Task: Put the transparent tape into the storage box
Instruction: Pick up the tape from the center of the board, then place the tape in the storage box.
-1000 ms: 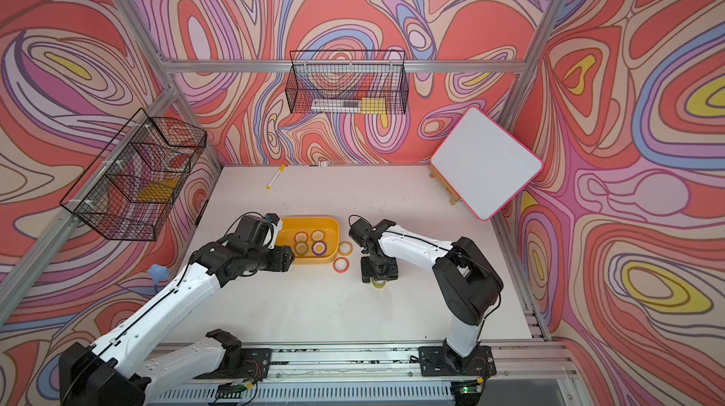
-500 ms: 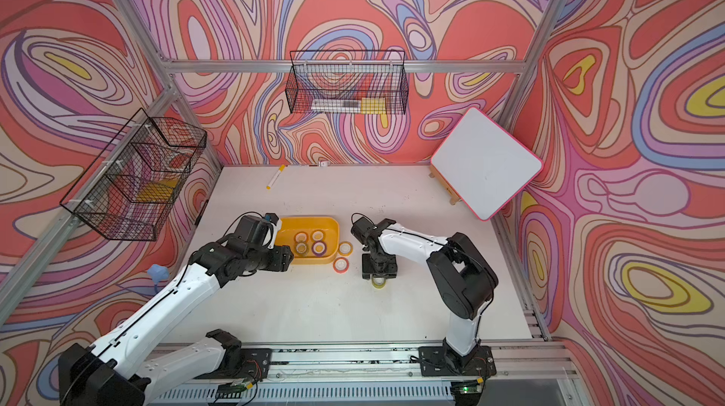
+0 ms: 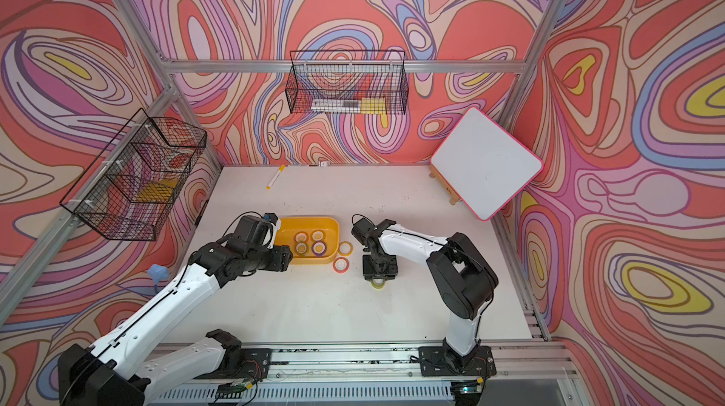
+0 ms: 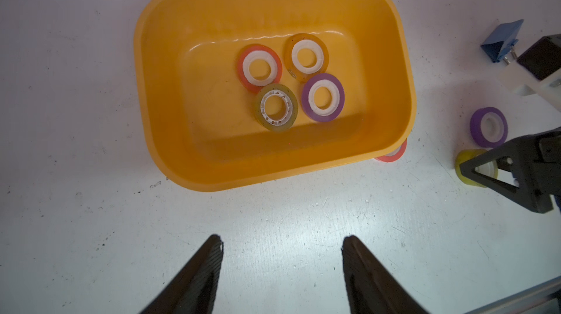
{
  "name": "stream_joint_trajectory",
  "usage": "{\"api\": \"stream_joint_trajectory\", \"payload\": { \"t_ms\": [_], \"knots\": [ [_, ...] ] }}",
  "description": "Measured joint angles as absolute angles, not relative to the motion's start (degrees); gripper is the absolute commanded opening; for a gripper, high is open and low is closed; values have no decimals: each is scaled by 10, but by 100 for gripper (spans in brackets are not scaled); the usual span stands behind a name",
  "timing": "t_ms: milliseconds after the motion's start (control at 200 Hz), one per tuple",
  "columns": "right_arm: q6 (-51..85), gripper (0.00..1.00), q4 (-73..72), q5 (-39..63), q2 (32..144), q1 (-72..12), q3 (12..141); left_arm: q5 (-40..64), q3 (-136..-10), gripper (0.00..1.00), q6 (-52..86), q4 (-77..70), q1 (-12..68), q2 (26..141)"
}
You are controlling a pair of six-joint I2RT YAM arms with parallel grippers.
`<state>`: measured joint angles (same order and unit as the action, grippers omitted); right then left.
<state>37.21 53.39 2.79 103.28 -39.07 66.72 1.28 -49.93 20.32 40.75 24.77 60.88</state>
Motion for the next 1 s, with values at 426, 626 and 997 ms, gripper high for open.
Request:
{"api": "stream_joint_trajectory", "payload": {
  "t_ms": [426, 626, 997],
  "knots": [
    [371, 46, 590, 7, 991, -391, 740, 3, -499, 67, 203, 410, 248, 595],
    [359, 46, 625, -10, 994, -400, 885, -13, -499, 68, 203, 420, 248, 589],
    [308, 48, 644, -6, 1233, -453, 1217, -41, -499, 69, 203, 441, 246, 572]
  ]
}}
